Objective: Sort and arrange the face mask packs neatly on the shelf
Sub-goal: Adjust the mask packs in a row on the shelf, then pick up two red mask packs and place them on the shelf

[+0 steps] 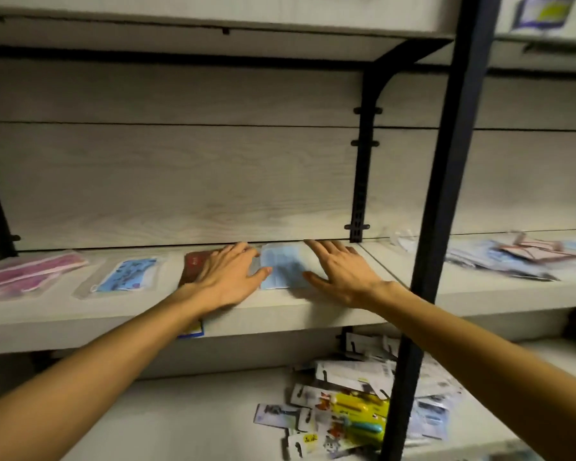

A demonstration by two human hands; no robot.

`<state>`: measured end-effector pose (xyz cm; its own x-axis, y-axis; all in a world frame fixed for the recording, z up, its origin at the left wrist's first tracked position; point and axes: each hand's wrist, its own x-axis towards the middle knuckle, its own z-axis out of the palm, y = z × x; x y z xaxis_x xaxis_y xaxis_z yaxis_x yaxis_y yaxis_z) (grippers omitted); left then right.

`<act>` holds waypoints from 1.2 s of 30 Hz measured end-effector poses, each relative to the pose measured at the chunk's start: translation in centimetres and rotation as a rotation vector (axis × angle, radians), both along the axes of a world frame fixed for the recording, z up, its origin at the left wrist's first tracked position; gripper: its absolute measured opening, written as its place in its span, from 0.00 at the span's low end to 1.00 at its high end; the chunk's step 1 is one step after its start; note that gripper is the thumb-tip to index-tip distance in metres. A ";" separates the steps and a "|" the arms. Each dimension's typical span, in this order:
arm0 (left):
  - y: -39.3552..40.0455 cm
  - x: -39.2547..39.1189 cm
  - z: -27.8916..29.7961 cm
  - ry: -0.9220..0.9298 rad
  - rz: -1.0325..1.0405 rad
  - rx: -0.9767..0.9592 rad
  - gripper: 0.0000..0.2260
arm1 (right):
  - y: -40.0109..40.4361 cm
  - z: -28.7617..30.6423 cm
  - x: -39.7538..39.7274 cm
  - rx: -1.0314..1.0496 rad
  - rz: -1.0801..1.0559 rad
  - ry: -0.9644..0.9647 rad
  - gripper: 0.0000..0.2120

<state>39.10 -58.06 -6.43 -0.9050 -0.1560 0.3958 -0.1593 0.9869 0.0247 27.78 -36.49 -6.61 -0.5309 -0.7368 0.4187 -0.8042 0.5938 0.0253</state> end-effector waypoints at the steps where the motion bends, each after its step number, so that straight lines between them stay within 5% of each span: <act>1: 1.9 -0.2 0.1 0.029 -0.022 0.012 0.21 | 2.3 0.0 0.5 -0.017 0.029 0.025 0.32; 8: 20.0 -0.1 -0.4 0.155 -0.270 -0.065 0.13 | 22.3 -1.8 2.9 -0.086 0.048 0.104 0.16; 17: 38.4 -6.2 -0.4 0.066 -0.492 -0.215 0.20 | 41.6 -2.7 -0.9 -0.216 -0.309 0.013 0.26; 30: 47.8 -23.1 0.8 0.094 -0.446 -0.201 0.21 | 52.1 -4.5 -12.8 -0.283 -0.478 -0.001 0.25; 36: 48.6 -33.3 1.6 -0.050 -0.344 -0.127 0.25 | 53.0 -1.9 -23.6 -0.169 -0.431 -0.022 0.27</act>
<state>5.80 -9.48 -4.86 -0.9147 0.2086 0.3462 0.1847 0.9776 -0.1010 4.19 16.55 -8.48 -0.7837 -0.3694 0.4993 -0.4827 0.8682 -0.1153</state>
